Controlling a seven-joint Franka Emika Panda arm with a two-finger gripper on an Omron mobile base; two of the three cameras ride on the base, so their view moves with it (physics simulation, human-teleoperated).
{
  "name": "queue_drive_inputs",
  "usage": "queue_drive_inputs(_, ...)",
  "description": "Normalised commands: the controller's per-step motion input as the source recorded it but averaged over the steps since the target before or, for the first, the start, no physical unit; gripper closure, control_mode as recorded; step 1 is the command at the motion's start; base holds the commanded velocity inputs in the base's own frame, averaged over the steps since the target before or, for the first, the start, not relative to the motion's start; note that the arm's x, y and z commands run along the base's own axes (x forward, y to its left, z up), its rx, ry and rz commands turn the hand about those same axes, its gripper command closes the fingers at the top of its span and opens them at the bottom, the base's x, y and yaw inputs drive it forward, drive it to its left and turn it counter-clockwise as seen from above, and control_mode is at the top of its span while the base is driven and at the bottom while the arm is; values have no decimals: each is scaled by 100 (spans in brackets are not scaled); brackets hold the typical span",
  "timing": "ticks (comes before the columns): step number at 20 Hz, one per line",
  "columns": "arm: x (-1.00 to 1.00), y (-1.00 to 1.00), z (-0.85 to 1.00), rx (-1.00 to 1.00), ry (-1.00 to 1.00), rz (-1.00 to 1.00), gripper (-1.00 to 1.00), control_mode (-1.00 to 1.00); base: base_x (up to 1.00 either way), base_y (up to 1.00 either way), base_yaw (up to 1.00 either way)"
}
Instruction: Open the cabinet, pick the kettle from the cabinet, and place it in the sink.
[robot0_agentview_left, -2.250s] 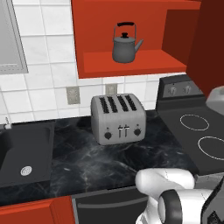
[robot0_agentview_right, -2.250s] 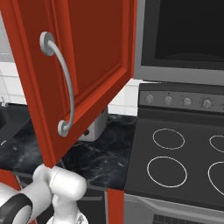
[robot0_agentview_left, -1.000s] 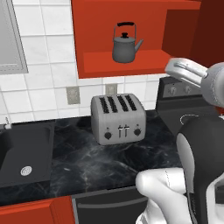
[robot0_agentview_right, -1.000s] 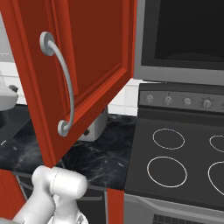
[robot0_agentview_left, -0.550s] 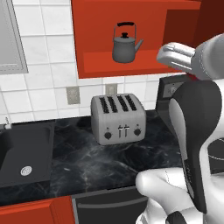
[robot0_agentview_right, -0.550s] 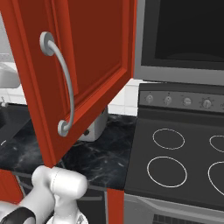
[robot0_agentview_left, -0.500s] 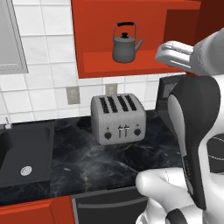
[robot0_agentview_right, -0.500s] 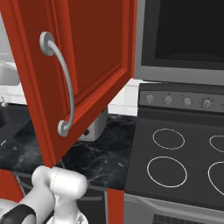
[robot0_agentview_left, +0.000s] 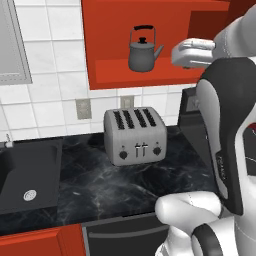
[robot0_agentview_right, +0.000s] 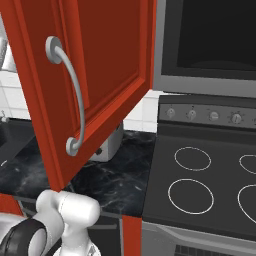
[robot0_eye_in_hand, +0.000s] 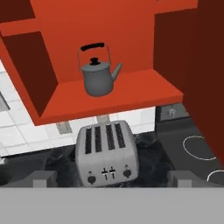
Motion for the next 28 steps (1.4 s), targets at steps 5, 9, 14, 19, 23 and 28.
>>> queue_drive_inputs(5,26,0,-2,-13,-8,22,-100,-100,0,0,0)
queue_drive_inputs(9,35,1,-1,-9,-7,18,-100,-100,0,0,0)
queue_drive_inputs(14,42,4,0,-8,-2,10,-100,-100,0,0,0)
queue_drive_inputs(19,48,6,0,-5,0,0,-100,-100,0,0,0)
queue_drive_inputs(23,41,11,0,-2,-1,-1,-100,-100,0,0,0)
queue_drive_inputs(28,33,11,0,0,-2,-2,-100,-100,0,0,0)
